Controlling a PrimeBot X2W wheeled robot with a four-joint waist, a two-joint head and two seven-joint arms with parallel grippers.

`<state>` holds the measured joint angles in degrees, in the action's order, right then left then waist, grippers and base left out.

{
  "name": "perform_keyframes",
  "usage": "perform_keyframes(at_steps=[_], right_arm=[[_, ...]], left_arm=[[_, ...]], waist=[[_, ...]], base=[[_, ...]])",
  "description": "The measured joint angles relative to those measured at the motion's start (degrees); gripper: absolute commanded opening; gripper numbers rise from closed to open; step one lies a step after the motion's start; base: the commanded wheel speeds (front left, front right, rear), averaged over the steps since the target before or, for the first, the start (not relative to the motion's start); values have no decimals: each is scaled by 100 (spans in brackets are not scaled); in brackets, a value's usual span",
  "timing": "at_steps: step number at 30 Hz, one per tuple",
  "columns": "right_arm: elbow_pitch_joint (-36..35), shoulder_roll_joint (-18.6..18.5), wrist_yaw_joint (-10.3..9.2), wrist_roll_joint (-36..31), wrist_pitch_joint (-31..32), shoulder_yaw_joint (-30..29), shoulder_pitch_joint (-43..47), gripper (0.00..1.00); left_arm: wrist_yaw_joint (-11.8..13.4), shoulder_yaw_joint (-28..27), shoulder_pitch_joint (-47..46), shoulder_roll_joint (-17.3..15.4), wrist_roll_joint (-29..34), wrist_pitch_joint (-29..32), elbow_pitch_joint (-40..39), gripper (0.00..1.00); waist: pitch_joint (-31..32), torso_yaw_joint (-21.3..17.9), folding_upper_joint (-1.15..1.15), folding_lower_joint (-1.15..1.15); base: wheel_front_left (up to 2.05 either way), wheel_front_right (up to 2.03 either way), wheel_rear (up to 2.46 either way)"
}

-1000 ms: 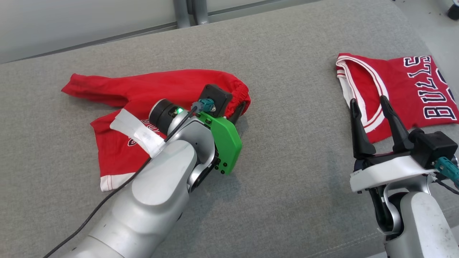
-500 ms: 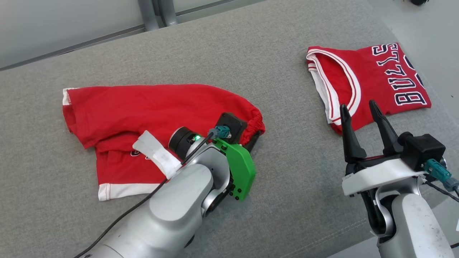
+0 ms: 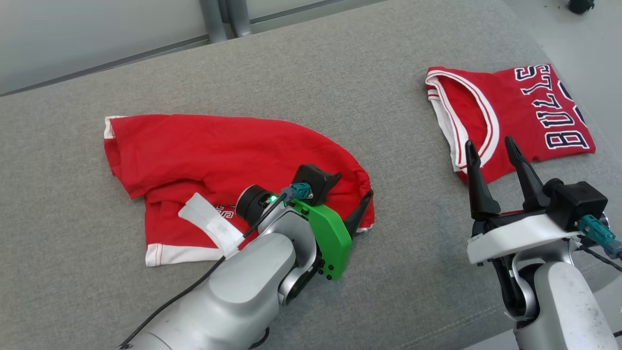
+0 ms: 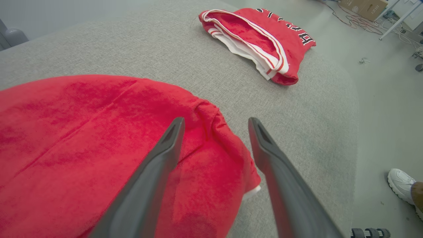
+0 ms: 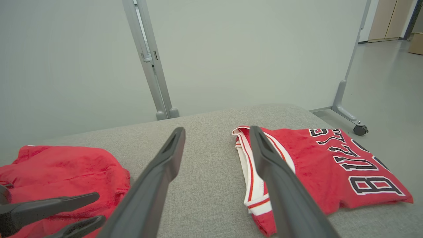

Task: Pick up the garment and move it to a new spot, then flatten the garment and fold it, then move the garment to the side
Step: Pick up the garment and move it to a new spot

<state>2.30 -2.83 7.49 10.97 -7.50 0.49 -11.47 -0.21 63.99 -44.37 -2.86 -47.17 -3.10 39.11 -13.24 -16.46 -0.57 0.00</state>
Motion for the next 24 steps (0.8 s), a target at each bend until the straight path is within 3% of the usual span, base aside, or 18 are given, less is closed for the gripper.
perform_keyframes(at_steps=[14,24], right_arm=[[-88,3,0,-102,137,-94,208,100],[-148,1,0,-108,289,-77,488,100]], left_arm=[[145,-76,-161,-38,-324,-781,493,100],[459,-610,528,-590,-569,-1140,413,100]], waist=[[279,600,0,0],[559,1076,0,0]], base=[[0,0,0],[0,0,0]])
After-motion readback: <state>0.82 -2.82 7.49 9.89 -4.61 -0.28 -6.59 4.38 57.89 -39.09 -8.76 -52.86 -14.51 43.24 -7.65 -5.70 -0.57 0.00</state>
